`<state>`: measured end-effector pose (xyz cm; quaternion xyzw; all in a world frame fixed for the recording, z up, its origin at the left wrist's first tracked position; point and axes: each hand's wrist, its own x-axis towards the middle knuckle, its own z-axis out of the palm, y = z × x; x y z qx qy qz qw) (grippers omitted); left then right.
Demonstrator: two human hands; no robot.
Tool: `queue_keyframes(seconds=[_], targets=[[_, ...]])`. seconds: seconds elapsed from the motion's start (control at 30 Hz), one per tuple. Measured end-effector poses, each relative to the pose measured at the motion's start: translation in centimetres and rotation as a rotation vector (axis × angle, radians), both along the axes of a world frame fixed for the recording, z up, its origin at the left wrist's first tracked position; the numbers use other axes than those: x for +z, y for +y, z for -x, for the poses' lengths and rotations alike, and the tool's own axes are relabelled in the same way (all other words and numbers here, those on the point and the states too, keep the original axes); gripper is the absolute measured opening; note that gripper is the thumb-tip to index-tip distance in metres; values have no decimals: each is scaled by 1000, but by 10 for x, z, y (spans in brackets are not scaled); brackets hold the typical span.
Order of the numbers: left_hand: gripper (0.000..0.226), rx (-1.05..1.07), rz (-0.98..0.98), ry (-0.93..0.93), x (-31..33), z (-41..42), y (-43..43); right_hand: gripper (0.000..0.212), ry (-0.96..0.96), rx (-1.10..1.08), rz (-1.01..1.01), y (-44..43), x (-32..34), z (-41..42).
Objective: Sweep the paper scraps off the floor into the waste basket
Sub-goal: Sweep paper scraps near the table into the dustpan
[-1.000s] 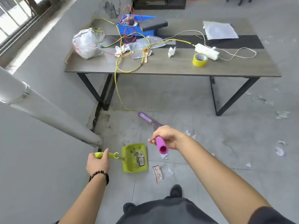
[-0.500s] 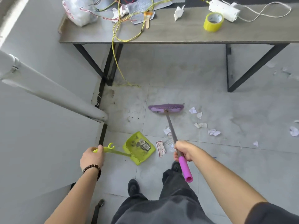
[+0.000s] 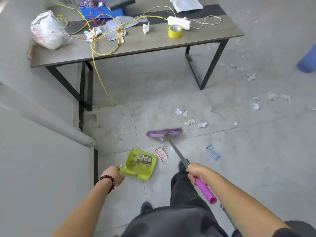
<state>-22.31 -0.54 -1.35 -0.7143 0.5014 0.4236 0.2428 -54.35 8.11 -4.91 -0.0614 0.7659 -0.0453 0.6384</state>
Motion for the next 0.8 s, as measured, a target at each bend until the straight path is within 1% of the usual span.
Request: queue_keyframes(seconds=[0.07, 0.1, 0.2, 0.27, 0.37, 0.47, 0.53, 0.57, 0.63, 0.7, 0.8], targets=[[26, -152, 134, -4, 5, -4, 10, 18, -9, -75, 25, 26, 8, -14], [29, -219, 165, 4, 7, -6, 14, 21, 4, -81, 39, 36, 12, -18], [34, -354, 192, -26, 5, -11, 23, 33, 108, 3, 68, 60, 11, -18], [31, -392, 186, -30, 5, -7, 35, 32, 157, 24, 64, 68, 6, -15], [30, -362, 184, -18, -2, -4, 53, 23, 187, -11, 84, 68, 2, -16], [28, -311, 196, -31, -10, -2, 68, 28, 222, -57, 129, 65, -3, -21], [27, -292, 215, -38, -14, 2, 74, 28, 227, -67, 135, 64, -5, -25], [28, -283, 228, -39, -15, 5, 74, 27, 227, -48, 127, 65, -6, -28], [27, -278, 258, -68, -17, 10, 70, 28, 225, 64, 94, 72, -4, -39], [24, -293, 268, -108, -16, 15, 65, 41, 212, 209, 73, 90, 2, -53], [24, -300, 282, -135, -17, 24, 64, 50, 113, 261, 64, 123, 13, -69]])
